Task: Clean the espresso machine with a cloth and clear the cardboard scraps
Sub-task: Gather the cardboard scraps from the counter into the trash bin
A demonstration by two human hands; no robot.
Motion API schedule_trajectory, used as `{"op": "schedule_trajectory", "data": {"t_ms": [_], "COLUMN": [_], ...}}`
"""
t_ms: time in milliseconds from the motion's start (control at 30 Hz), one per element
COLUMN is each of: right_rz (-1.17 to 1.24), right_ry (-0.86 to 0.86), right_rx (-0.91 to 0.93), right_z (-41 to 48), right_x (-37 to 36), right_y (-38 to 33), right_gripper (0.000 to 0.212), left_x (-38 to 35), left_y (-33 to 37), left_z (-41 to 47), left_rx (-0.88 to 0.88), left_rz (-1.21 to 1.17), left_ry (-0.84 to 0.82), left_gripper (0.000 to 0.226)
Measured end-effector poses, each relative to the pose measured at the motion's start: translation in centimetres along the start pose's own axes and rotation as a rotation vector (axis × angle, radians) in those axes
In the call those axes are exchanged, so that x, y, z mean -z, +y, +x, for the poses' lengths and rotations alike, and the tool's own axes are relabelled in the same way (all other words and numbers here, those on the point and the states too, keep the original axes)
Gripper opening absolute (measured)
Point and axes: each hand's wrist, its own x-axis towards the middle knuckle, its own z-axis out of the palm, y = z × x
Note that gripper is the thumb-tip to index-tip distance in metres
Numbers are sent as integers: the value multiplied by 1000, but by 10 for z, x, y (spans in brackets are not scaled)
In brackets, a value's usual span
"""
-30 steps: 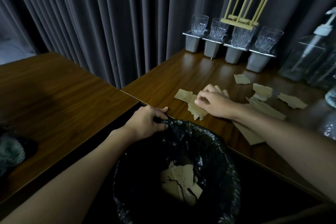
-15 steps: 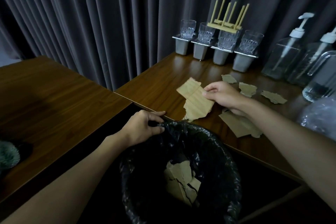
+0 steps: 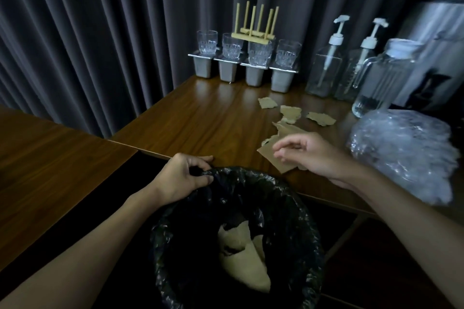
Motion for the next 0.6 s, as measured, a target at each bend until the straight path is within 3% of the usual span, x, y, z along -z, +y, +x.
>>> {"op": "schedule_trajectory", "data": {"t_ms": [167, 300, 500, 600], "right_rz": [-357, -519, -503, -501], "right_ry": [301, 245, 335, 324], "right_rx": [-63, -154, -129, -175], "right_z": [6, 11, 16, 18], "right_x": [6, -5, -15, -16], "right_y": [43, 66, 67, 62], "right_gripper": [31, 45, 24, 29], "left_x": [-20, -28, -28, -28], "left_y": [8, 10, 12, 12], "left_z": [7, 10, 9, 8], "left_rx": [-21, -37, -57, -52], "left_rz": [-1, 26, 82, 99], "left_ry": [-28, -7, 15, 18], "left_gripper": [4, 9, 12, 12]}}
